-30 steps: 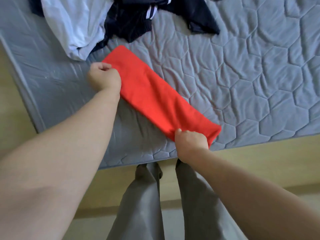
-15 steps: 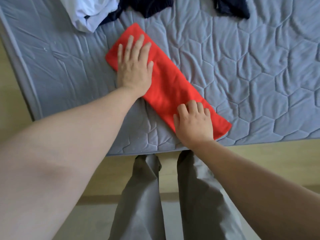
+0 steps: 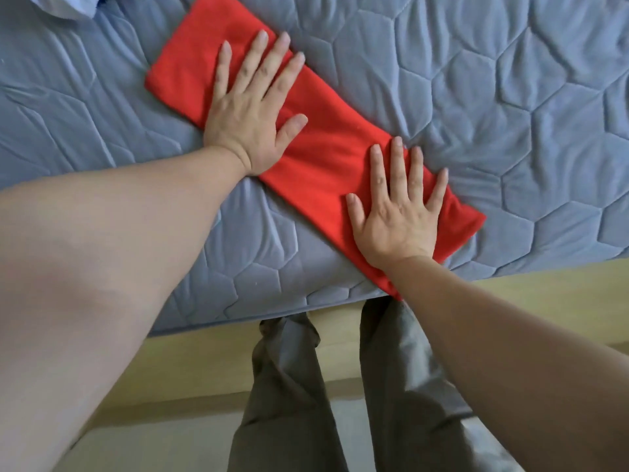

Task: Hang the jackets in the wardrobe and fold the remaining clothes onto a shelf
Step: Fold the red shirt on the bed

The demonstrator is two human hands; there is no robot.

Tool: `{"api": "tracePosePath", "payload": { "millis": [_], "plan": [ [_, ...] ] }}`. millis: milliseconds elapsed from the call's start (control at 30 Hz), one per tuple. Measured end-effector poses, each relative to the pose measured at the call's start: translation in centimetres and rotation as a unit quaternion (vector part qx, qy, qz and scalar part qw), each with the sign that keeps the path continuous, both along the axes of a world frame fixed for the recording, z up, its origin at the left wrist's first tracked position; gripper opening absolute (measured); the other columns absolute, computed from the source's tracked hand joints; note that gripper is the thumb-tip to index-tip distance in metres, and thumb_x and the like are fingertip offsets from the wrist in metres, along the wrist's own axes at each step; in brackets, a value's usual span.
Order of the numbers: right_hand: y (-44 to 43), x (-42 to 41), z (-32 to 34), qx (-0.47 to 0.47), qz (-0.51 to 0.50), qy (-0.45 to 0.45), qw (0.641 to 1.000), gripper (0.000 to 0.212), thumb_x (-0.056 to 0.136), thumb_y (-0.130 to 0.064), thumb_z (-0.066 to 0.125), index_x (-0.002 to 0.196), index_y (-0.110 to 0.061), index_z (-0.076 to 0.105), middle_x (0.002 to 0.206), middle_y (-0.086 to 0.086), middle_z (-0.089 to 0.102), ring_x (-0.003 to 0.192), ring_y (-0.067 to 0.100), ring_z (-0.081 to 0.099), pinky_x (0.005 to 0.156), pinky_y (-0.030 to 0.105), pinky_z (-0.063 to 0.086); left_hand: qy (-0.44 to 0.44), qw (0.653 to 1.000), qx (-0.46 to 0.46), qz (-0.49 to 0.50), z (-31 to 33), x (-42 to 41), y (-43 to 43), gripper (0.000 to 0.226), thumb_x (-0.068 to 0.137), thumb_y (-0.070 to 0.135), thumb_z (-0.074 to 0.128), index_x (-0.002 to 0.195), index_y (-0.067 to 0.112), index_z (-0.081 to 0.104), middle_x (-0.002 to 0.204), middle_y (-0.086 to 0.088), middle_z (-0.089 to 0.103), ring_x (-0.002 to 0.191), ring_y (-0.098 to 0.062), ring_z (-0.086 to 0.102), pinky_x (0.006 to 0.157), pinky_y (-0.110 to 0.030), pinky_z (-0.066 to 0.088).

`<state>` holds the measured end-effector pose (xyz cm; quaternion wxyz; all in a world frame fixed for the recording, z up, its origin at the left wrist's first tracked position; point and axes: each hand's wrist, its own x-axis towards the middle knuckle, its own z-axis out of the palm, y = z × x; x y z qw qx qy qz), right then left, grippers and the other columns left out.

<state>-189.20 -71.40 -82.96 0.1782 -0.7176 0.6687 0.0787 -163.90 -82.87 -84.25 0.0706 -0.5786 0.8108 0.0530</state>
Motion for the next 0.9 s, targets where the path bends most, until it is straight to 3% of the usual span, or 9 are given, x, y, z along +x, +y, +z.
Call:
{"api": "tracePosePath", "payload": {
  "millis": [233, 333, 433, 500, 567, 633, 700, 800, 900],
  "plan": [
    [-0.4, 0.0, 2.1, 0.036, -0.012, -0.024, 0.999, 0.073, 0.100, -0.066, 0.024, 0.161, -0.030, 0.008, 0.170, 0.001, 0.009, 0.156, 0.028, 0.009, 0.121, 0.063, 0.008, -0.014, 0.999, 0.021, 0.024, 2.5, -1.4, -0.3, 0.072, 0.100, 0.057, 0.030, 0.161, 0.021, 0.016, 0.170, -0.006, 0.011, 0.156, -0.028, 0.007, 0.121, -0.065, 0.005],
    [-1.4, -0.9, 4.8, 0.030, -0.040, -0.064, 0.997, 0.072, 0.097, -0.068, 0.030, 0.157, -0.029, 0.026, 0.163, 0.004, 0.029, 0.149, 0.025, 0.028, 0.117, 0.055, 0.024, 0.008, 1.000, -0.013, 0.006, 4.8, -4.6, 1.4, 0.071, 0.098, 0.047, 0.038, 0.160, 0.017, 0.020, 0.168, -0.013, 0.016, 0.155, -0.034, 0.012, 0.119, -0.068, 0.007],
    [-3.2, -3.3, 6.2, 0.046, -0.067, -0.032, 0.996, 0.072, 0.091, -0.075, 0.035, 0.136, -0.021, 0.051, 0.133, 0.009, 0.057, 0.125, 0.033, 0.051, 0.098, 0.053, 0.040, 0.053, 0.992, -0.015, -0.113, 5.2, -7.9, 3.5, 0.066, 0.104, 0.045, 0.035, 0.160, 0.015, 0.022, 0.168, -0.010, 0.019, 0.155, -0.030, 0.015, 0.121, -0.064, 0.012],
    [-4.5, -5.4, 6.4, 0.124, -0.104, -0.014, 0.987, 0.079, 0.083, -0.085, 0.040, 0.114, -0.015, 0.059, 0.115, 0.012, 0.064, 0.110, 0.037, 0.058, 0.086, 0.048, 0.047, 0.048, 0.993, 0.009, -0.110, 4.1, -8.8, 4.1, 0.067, 0.105, 0.048, 0.030, 0.161, 0.015, 0.019, 0.169, -0.007, 0.016, 0.156, -0.028, 0.012, 0.123, -0.060, 0.012],
    [-5.8, -7.2, 6.6, 0.234, -0.140, -0.035, 0.962, 0.085, 0.071, -0.092, 0.049, 0.088, -0.010, 0.062, 0.091, 0.009, 0.067, 0.088, 0.031, 0.063, 0.065, 0.038, 0.047, 0.027, 0.995, 0.024, -0.088, 2.5, -9.0, 4.6, 0.069, 0.105, 0.051, 0.027, 0.162, 0.015, 0.015, 0.170, -0.004, 0.012, 0.157, -0.025, 0.009, 0.124, -0.056, 0.010],
    [-6.5, -8.7, 7.2, 0.327, -0.166, -0.074, 0.928, 0.082, 0.061, -0.090, 0.063, 0.077, -0.010, 0.067, 0.076, 0.006, 0.067, 0.076, 0.024, 0.065, 0.057, 0.033, 0.046, 0.021, 0.996, 0.018, -0.083, 1.1, -9.0, 4.9, 0.070, 0.104, 0.053, 0.027, 0.162, 0.015, 0.014, 0.170, -0.003, 0.012, 0.157, -0.023, 0.009, 0.125, -0.055, 0.009],
    [-6.3, -10.1, 7.6, 0.393, -0.239, -0.154, 0.875, 0.073, 0.051, -0.078, 0.082, 0.086, -0.015, 0.075, 0.082, 0.003, 0.075, 0.080, 0.020, 0.072, 0.070, 0.033, 0.057, 0.026, 0.996, 0.004, -0.082, 0.4, -9.0, 4.8, 0.071, 0.103, 0.053, 0.028, 0.162, 0.016, 0.014, 0.170, -0.003, 0.013, 0.156, -0.022, 0.010, 0.125, -0.055, 0.010],
    [-3.6, -10.5, 8.0, 0.429, -0.384, -0.379, 0.724, 0.078, 0.050, -0.042, 0.096, 0.115, -0.009, 0.072, 0.101, 0.005, 0.078, 0.095, 0.021, 0.075, 0.086, 0.036, 0.060, 0.029, 0.996, -0.001, -0.080, 0.4, -9.0, 4.7, 0.071, 0.103, 0.053, 0.029, 0.162, 0.016, 0.013, 0.170, -0.002, 0.013, 0.156, -0.022, 0.010, 0.125, -0.055, 0.011],
    [0.7, -8.2, 8.7, 0.331, -0.527, -0.548, 0.559, 0.069, 0.068, -0.024, 0.087, 0.131, -0.007, 0.061, 0.117, 0.011, 0.074, 0.108, 0.025, 0.071, 0.104, 0.048, 0.051, 0.032, 0.996, 0.007, -0.081, 0.6, -9.0, 4.8, 0.071, 0.103, 0.053, 0.029, 0.162, 0.017, 0.013, 0.170, -0.002, 0.013, 0.156, -0.021, 0.009, 0.125, -0.054, 0.011]
  ]
}}
